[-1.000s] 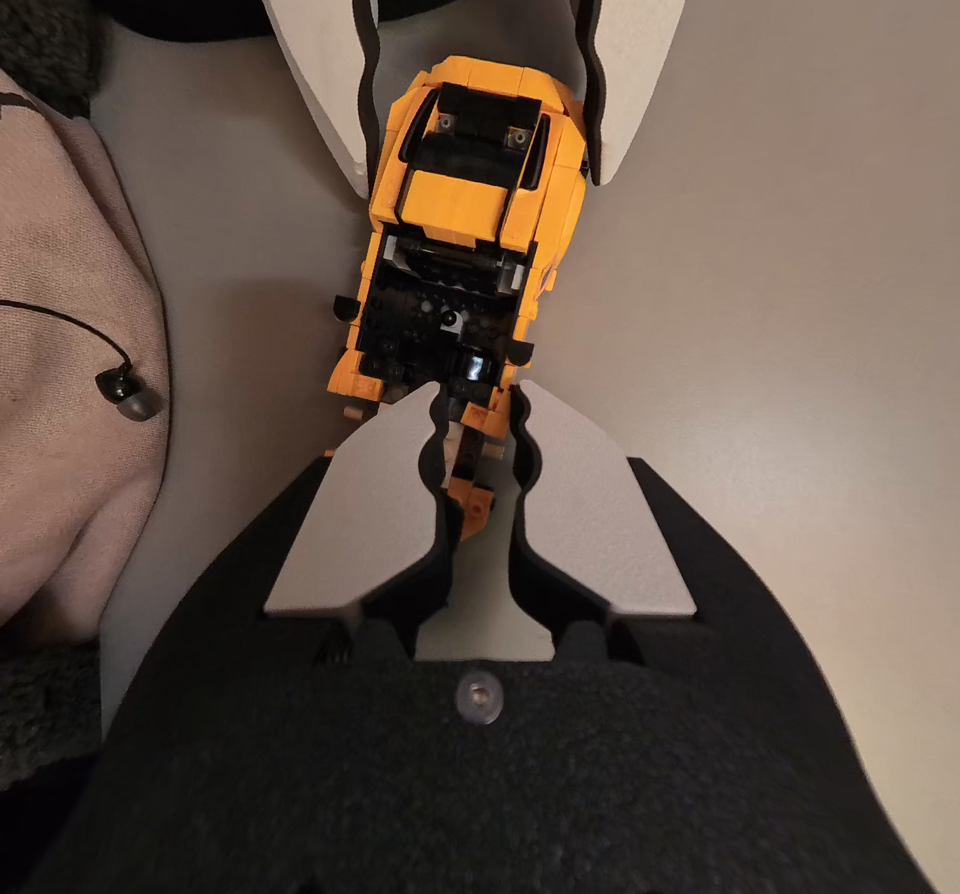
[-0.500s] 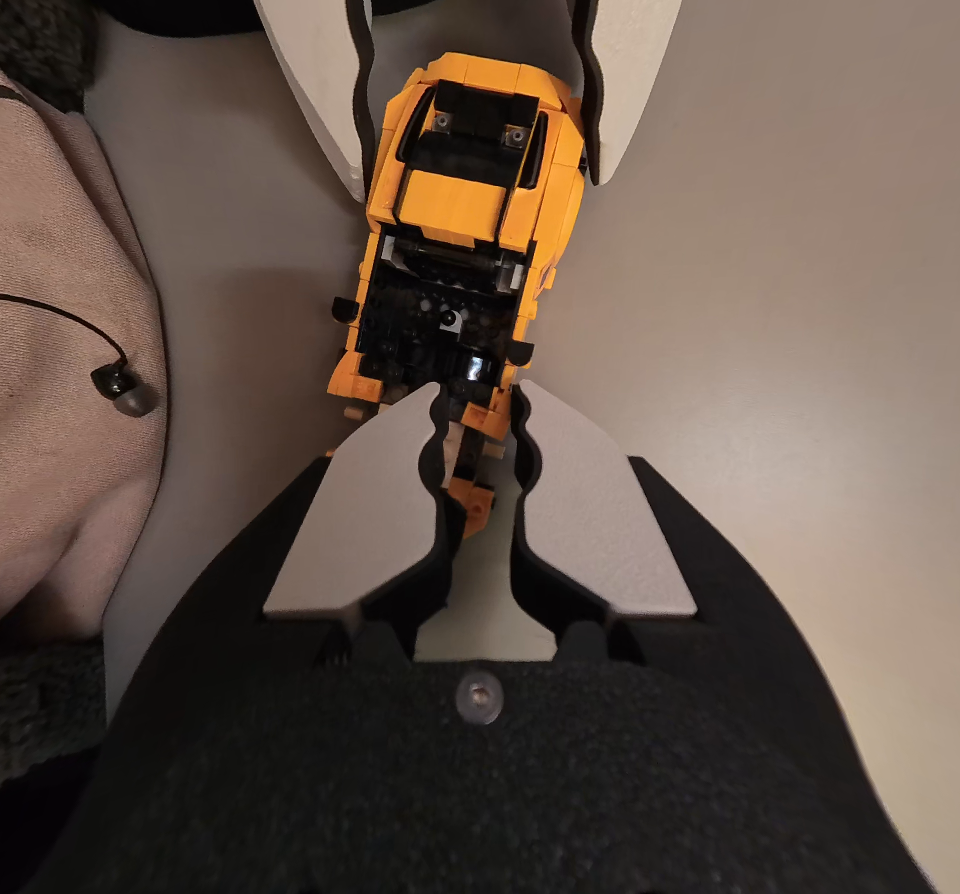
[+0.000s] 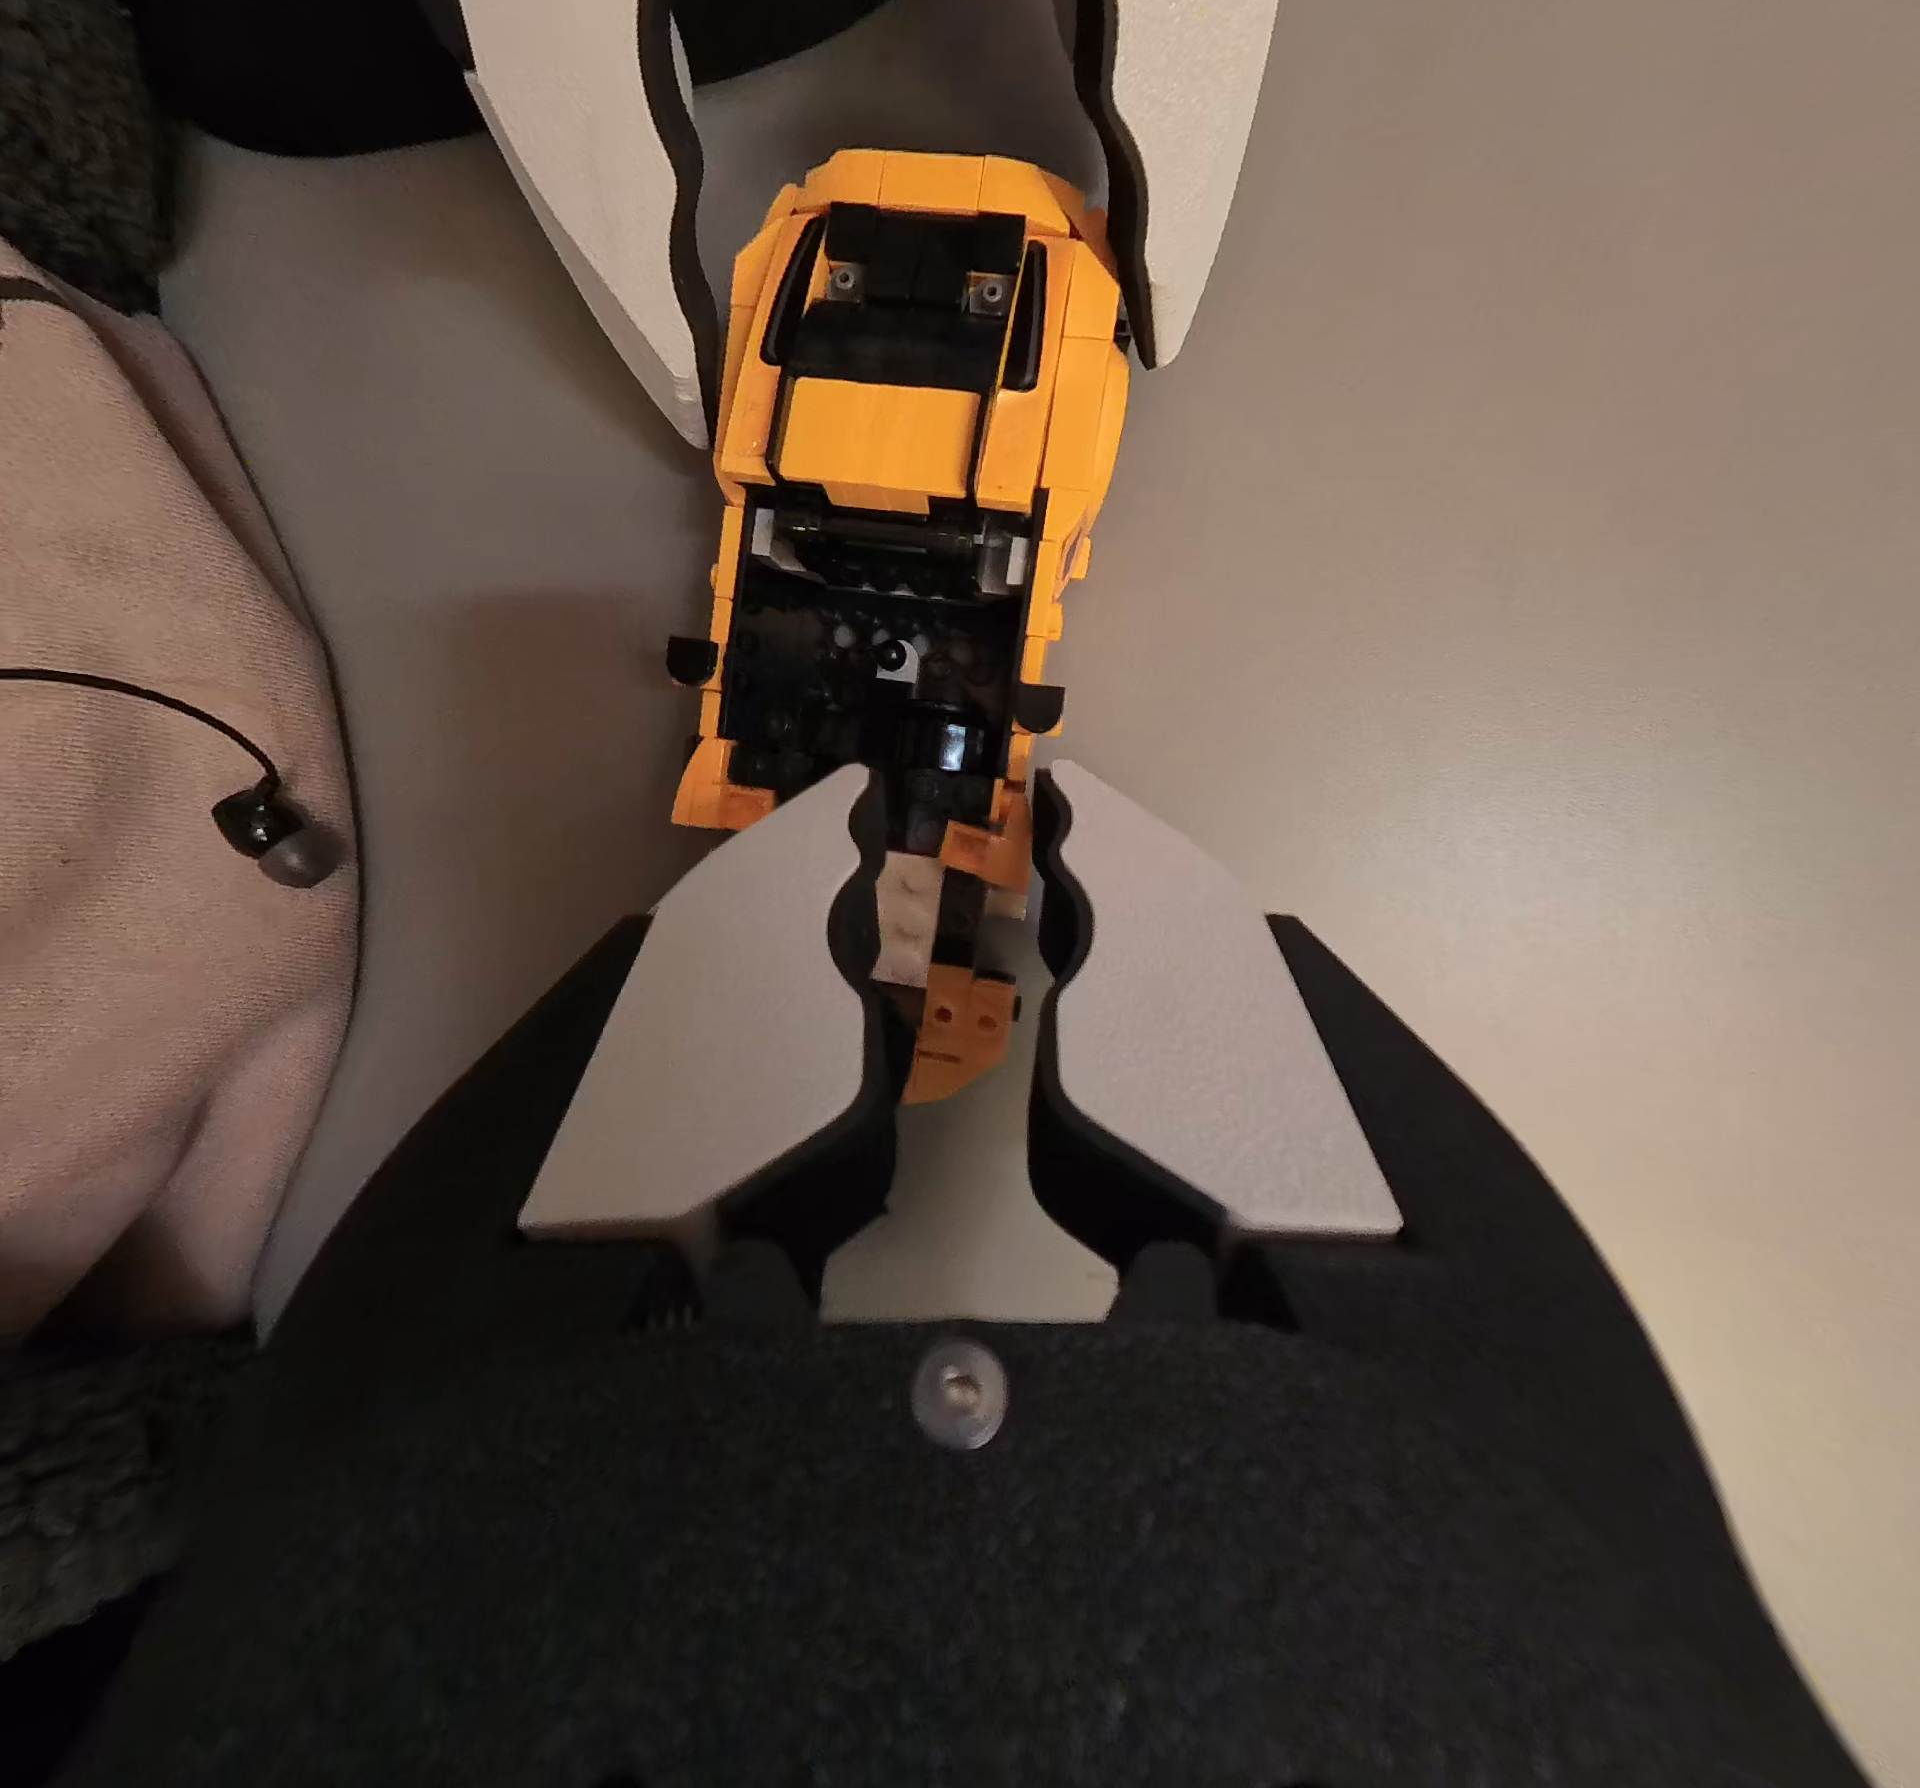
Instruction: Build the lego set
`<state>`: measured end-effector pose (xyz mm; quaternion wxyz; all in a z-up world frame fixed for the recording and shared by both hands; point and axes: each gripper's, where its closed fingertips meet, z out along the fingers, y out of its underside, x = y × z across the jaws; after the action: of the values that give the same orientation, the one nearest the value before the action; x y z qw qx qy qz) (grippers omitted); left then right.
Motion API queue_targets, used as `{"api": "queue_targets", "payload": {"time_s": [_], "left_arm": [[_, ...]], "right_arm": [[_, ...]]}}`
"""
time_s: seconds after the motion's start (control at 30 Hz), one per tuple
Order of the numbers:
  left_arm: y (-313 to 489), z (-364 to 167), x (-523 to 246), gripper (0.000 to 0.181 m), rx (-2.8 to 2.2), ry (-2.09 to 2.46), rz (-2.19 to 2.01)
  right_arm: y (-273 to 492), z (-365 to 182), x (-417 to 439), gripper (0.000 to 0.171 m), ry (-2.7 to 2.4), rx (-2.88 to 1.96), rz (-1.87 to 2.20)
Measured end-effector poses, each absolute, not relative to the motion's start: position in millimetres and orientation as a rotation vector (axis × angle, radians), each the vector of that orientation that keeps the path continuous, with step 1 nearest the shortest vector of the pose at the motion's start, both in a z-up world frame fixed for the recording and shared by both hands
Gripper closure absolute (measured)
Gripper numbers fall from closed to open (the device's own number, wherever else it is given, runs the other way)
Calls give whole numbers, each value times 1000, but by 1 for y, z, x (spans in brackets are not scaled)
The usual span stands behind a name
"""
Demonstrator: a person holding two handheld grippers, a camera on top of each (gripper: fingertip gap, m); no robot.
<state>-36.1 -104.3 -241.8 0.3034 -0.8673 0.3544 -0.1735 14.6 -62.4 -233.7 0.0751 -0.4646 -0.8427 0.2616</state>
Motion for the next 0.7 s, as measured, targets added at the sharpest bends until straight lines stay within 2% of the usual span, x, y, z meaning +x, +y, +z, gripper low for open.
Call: {"api": "queue_targets", "payload": {"time_s": [0.4,0.7], "left_arm": [[-105,-242,-36,102,-2300,935,-451],[-105,-241,-34,102,-2274,955,-463]], "right_arm": [[-64,-233,15,143,-2386,-1556,811],[-69,-232,17,140,-2456,-1391,889]]}}
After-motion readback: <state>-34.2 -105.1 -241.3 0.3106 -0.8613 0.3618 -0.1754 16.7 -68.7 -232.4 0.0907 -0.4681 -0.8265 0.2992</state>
